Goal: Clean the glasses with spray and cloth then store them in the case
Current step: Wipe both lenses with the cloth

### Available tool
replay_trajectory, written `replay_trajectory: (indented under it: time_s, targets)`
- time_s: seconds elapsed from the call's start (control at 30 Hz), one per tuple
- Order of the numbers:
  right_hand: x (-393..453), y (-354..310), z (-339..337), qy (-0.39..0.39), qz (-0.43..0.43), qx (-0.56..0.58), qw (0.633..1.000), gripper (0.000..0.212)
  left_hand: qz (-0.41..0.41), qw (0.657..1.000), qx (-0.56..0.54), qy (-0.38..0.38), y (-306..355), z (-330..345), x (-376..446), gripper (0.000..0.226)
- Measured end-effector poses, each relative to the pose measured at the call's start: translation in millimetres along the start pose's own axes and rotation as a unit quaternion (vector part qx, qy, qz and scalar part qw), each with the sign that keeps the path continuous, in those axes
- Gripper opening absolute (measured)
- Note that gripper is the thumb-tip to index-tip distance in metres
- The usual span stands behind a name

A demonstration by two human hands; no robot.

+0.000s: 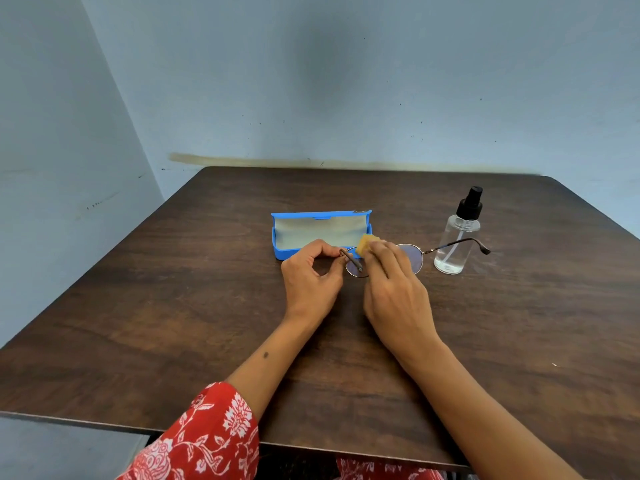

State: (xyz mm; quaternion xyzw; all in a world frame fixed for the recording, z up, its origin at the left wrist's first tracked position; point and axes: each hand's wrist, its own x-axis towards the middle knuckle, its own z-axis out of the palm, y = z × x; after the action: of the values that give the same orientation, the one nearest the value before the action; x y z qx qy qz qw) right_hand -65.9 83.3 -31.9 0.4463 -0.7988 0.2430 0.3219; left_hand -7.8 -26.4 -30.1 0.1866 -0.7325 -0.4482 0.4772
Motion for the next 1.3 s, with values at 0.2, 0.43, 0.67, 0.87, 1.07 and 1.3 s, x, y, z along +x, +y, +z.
replay_trajectory:
  time_s: [0.2, 0.43, 0.67, 0.87, 1.07, 1.3]
  targets:
    - [-2.5, -3.8, -3.5, -0.008, -0.056, 0.025, 0.998, 0.041, -0.003, 1.0, -0.001, 0.0, -0.6, -0.3, 0.3, 0.022]
    - [-1.6, -0.9, -0.5, -0.014, -0.015, -0.002, 1.0, 0.043, -0.01, 1.0, -0.006, 0.008, -0.9, -0.3, 0.1, 0.038]
    - [0.2, -2.4, -1.4, -0.016, -0.011, 0.004, 1.0, 0.041, -0.004, 1.0, -0.003, 0.004, 0.1, -0.1, 0.0, 0.032]
    - [-2.3, -4.6, -3.0, -0.013, -0.05, 0.021, 0.998, 0.04, -0.002, 1.0, 0.006, 0.004, -0.3, -0.1, 0.9, 0.02]
    - [0.7, -1.7, 0.0, -0.017, -0.004, -0.006, 1.0, 0.043, -0.002, 1.0, 0.001, 0.006, -1.8, 1.1, 0.7, 0.019]
    - [-0.3, -2.1, -0.7, -0.009, -0.04, 0.007, 0.999, 0.039, -0.002, 1.0, 0.004, 0.001, -0.7, 0.1, 0.7, 0.016]
